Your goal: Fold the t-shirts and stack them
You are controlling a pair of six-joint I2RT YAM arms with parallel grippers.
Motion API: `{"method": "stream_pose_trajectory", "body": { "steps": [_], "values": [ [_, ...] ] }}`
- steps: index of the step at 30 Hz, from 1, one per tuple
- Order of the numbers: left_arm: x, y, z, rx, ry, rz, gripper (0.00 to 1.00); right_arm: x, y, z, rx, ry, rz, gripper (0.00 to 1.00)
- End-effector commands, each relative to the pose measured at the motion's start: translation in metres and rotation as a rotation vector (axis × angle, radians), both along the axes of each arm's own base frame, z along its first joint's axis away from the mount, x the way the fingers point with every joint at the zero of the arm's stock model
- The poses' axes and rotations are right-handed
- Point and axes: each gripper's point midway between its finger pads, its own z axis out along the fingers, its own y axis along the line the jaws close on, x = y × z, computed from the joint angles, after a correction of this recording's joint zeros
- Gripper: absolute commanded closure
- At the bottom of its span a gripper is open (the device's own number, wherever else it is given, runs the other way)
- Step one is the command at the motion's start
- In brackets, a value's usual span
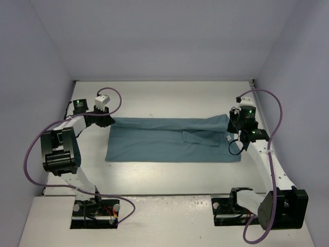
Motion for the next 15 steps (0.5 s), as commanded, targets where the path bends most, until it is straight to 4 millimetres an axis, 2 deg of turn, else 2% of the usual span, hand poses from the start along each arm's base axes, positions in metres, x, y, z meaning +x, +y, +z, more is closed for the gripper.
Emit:
{"method": "stream_pose_trajectory", "body": {
  "steps": [1, 3, 5, 8, 11, 15],
  "values": [
    [-0.001, 0.009, 0.036, 0.052, -0.116, 0.022, 0.88, 0.004, -0.003, 0.009, 0.034, -0.056, -0.057, 1.0],
    [-0.002, 0.015, 0.036, 0.079, -0.119, 0.064, 0.82, 0.001, -0.002, 0.006, 0.05, -0.05, -0.069, 1.0],
    [-0.007, 0.019, 0.033, 0.088, -0.104, 0.095, 0.81, -0.002, -0.002, 0.002, 0.072, -0.047, -0.092, 1.0],
    [-0.009, 0.024, 0.034, 0.069, -0.108, 0.16, 0.67, -0.007, -0.003, -0.004, 0.1, -0.039, -0.128, 1.0],
    [-0.008, 0.032, 0.034, 0.021, -0.113, 0.233, 0.67, -0.012, -0.005, -0.012, 0.111, -0.025, -0.162, 0.99],
    [0.0, 0.036, 0.062, -0.02, -0.164, 0.264, 0.67, -0.016, -0.001, -0.007, 0.143, -0.04, -0.161, 0.84]
  ]
}}
